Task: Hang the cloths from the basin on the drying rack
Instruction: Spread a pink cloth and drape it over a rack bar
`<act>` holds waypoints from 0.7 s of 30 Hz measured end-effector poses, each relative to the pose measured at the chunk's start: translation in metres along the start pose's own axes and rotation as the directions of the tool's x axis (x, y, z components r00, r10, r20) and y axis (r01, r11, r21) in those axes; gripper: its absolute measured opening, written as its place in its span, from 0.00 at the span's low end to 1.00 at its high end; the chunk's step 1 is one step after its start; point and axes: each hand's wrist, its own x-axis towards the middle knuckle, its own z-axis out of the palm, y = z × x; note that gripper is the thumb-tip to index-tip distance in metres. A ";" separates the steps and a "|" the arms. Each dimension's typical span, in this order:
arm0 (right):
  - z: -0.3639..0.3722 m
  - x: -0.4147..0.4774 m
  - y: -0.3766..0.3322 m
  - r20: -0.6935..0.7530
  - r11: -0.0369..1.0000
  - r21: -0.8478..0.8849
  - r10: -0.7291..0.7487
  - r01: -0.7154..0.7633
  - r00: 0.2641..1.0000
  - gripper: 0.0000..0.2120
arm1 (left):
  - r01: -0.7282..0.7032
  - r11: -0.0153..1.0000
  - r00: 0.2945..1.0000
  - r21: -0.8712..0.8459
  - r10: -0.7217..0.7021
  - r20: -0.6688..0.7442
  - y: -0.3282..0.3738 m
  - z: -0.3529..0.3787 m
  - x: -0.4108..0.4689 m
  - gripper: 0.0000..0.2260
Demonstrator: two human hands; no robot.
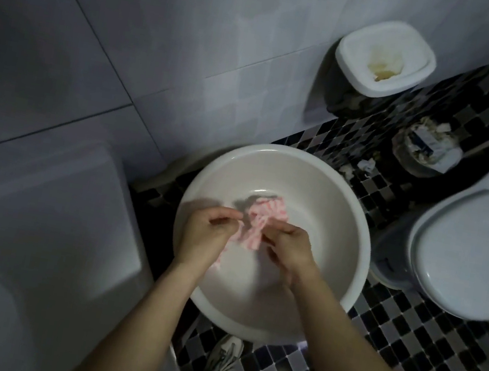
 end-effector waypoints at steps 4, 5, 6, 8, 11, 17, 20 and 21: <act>-0.034 -0.041 -0.032 0.195 0.948 0.312 -0.001 -0.061 0.981 0.06 | -0.036 0.999 0.985 0.016 0.033 0.172 0.016 0.018 -0.017 0.05; -0.038 -0.048 -0.036 0.197 0.951 0.306 -0.015 -0.048 0.980 0.05 | -0.058 0.998 0.972 0.015 0.054 0.229 0.021 0.021 -0.023 0.06; -0.043 -0.057 -0.039 0.190 0.956 0.293 -0.034 -0.024 0.981 0.06 | -0.079 0.997 0.961 0.020 0.071 0.268 0.029 0.026 -0.032 0.07; -0.053 -0.073 -0.043 0.175 0.961 0.277 -0.062 0.011 0.983 0.07 | -0.099 0.995 0.951 0.026 0.087 0.298 0.042 0.031 -0.044 0.08; -0.069 -0.102 -0.051 0.133 0.955 0.288 -0.109 0.067 0.985 0.04 | -0.211 0.971 0.935 0.114 0.166 0.313 0.051 0.033 -0.057 0.15; -0.097 -0.166 -0.060 -0.016 0.952 0.252 -0.173 0.171 0.985 0.04 | -0.432 0.872 0.840 0.231 0.296 0.455 0.079 0.029 -0.096 0.17; -0.108 -0.203 -0.058 -0.056 0.920 0.301 -0.245 0.250 0.968 0.04 | -0.522 0.789 0.782 0.325 0.290 0.551 0.087 0.039 -0.129 0.11; -0.112 -0.216 -0.057 -0.068 0.912 0.310 -0.263 0.271 0.962 0.04 | -0.560 0.759 0.768 0.332 0.325 0.551 0.089 0.042 -0.139 0.08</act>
